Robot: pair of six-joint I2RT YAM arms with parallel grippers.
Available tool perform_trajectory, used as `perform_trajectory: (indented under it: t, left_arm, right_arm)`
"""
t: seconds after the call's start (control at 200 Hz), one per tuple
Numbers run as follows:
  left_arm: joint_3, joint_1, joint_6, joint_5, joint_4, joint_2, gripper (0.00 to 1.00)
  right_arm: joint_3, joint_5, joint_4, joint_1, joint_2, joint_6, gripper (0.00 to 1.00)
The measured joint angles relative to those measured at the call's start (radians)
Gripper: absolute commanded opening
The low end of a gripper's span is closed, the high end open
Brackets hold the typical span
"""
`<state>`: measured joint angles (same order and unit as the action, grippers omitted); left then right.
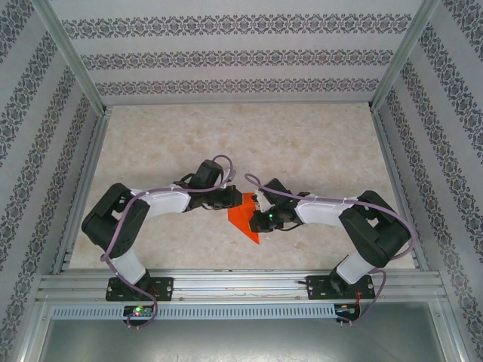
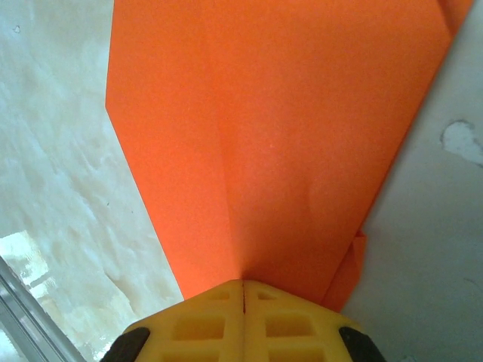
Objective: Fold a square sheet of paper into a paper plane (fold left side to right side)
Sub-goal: Fourth fold the wing at the center of the table.
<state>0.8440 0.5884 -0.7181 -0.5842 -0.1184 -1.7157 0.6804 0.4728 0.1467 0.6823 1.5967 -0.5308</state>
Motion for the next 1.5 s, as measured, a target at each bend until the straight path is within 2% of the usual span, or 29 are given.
perform_trajectory:
  t: [0.28, 0.525, 0.689, 0.909, 1.499]
  left_arm:
    - [0.042, 0.003, -0.005, 0.005, -0.008, -0.131, 0.07]
    - [0.042, 0.003, -0.006, 0.016, -0.007, -0.138, 0.03]
    - [0.03, 0.003, -0.013, 0.015, -0.029, -0.137, 0.02]
    - [0.025, 0.003, -0.017, 0.015, -0.038, -0.135, 0.02]
    - [0.024, 0.003, -0.024, 0.016, -0.04, -0.135, 0.0]
  right_arm:
    - [0.0, 0.003, 0.016, -0.006, -0.008, 0.0, 0.0]
    - [0.0, 0.019, 0.052, -0.013, -0.057, -0.021, 0.0]
    - [0.0, 0.05, -0.003, -0.013, -0.087, -0.075, 0.0]
    - [0.003, 0.043, -0.084, -0.012, -0.036, -0.133, 0.0]
    - [0.071, -0.001, -0.106, -0.012, 0.088, -0.147, 0.0]
